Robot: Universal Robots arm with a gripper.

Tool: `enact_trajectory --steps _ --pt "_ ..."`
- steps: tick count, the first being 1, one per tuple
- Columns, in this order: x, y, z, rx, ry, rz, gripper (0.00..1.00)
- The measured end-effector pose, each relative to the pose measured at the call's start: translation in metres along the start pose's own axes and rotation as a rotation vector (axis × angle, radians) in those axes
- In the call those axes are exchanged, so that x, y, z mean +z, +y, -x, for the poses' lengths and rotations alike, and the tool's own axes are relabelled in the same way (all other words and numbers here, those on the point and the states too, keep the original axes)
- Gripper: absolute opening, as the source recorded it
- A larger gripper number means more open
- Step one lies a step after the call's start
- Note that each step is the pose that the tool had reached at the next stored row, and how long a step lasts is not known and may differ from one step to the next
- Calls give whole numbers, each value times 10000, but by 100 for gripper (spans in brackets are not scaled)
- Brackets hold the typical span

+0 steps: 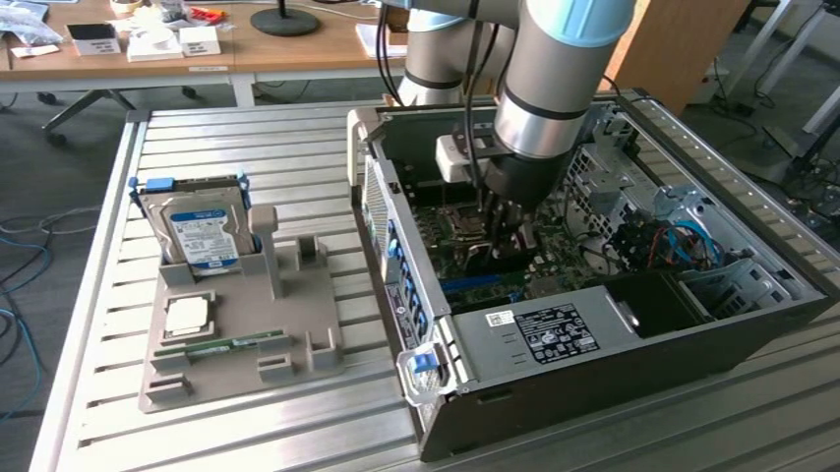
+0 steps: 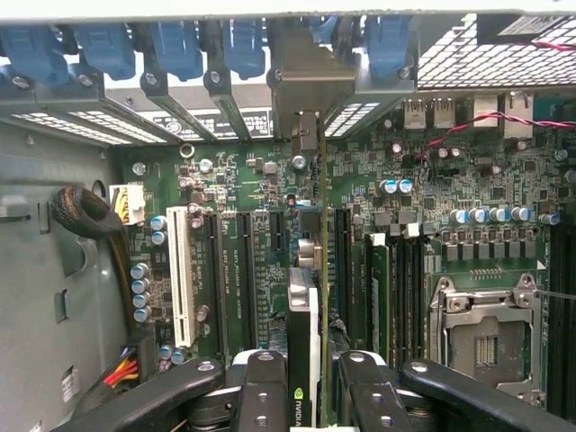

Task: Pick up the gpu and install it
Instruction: 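Insert the gpu into the slot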

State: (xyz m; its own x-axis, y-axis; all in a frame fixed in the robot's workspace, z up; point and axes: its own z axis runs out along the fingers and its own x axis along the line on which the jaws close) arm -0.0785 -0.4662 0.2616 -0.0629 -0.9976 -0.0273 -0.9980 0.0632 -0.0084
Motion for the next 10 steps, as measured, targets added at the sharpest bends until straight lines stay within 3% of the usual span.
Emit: enact_trajectory --steps 10 --pt "45 8 -2 -1 0 1 27"
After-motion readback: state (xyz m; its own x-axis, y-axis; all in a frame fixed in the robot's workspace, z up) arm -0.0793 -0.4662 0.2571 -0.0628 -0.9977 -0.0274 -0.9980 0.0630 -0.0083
